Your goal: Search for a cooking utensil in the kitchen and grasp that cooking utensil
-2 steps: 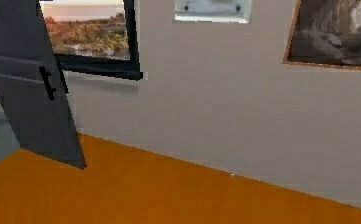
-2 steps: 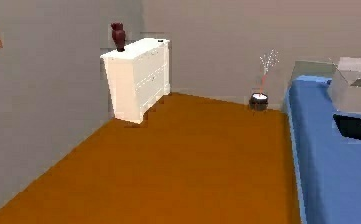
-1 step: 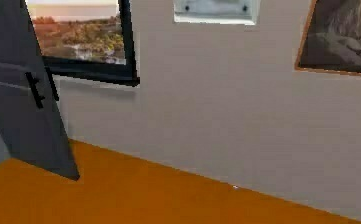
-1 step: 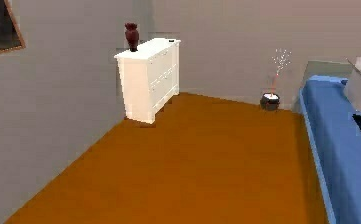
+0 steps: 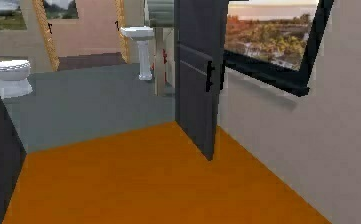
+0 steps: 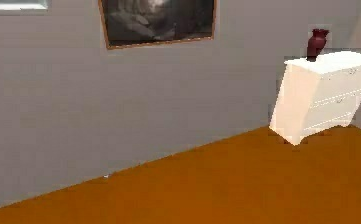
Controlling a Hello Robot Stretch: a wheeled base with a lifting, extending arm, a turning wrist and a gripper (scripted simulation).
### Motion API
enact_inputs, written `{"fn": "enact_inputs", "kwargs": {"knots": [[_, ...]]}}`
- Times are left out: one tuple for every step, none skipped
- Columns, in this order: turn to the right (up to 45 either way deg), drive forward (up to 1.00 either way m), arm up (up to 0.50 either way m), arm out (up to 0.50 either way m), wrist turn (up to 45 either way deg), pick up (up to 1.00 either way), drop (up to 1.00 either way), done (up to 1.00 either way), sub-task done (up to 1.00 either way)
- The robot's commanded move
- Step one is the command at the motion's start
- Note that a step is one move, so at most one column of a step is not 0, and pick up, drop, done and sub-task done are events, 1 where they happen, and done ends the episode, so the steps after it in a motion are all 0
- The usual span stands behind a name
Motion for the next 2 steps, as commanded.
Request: {"fn": "enact_inputs", "kwargs": {"knots": [[-27.0, 0.00, 0.00, 0.00, 0.0, 0.00, 0.00, 0.00, 0.00], [-3.0, 0.00, 0.00, 0.00, 0.0, 0.00, 0.00, 0.00, 0.00]]}}
